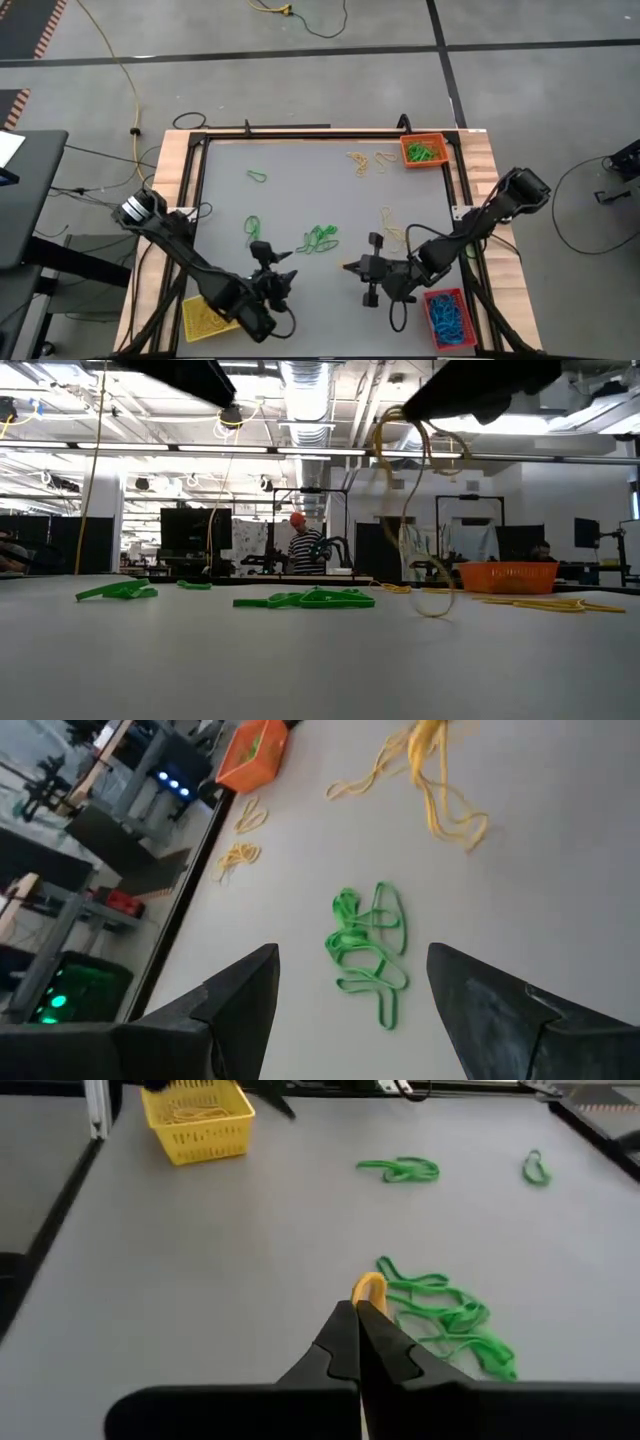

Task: Sort rubber bands into baskets
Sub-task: Put the yellow rubber band into the yellow bin

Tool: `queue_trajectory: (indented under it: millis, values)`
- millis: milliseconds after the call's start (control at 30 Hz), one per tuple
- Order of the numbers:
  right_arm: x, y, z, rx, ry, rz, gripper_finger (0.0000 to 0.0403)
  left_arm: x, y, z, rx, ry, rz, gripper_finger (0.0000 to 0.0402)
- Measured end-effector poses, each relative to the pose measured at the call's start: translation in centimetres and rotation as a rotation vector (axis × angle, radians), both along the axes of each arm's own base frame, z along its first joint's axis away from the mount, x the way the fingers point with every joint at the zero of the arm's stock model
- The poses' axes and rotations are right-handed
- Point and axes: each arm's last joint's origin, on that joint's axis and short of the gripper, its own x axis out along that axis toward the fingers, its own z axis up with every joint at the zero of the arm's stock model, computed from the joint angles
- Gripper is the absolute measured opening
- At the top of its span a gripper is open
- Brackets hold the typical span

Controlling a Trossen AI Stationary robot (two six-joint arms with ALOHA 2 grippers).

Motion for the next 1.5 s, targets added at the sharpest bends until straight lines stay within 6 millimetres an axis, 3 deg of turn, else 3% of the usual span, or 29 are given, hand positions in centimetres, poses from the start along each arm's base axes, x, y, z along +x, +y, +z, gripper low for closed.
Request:
queue_trajectory:
  millis: [100,233,367,900,1100,1267,1500]
  values:
    - [-0.1,-1.1,-0.6,0.008,0.085,-0.054,0.0019,0.5,0.5,-0.4,-0.005,0.020,0.015,0.0245]
    - [-0.8,-2.5,-2.1,0.142,0.265,-0.149,0.0039,0.6,0.7,-0.4,-0.010,0.026,0.019,0.0245]
    - [-1.5,-2.8,-3.6,0.198,0.400,-0.224,0.0055,0.6,0.7,-0.4,-0.006,0.029,0.016,0.0245]
    - [-2.0,-0.9,-4.5,0.197,0.408,-0.182,0.0061,0.6,0.6,-0.4,-0.021,0.032,0.015,0.0245]
    - [-0.5,-0.6,-4.4,0.125,0.269,-0.162,0.0067,0.6,0.6,-0.4,-0.023,0.030,0.016,0.0245]
    - [1.0,-2.0,-6.4,0.077,0.306,-0.200,0.0115,0.6,0.6,-0.4,-0.039,0.027,0.021,0.0245]
    - [1.7,-5.7,-8.9,0.050,0.445,-0.378,0.0210,0.6,0.6,-0.5,-0.045,0.032,0.018,0.0245]
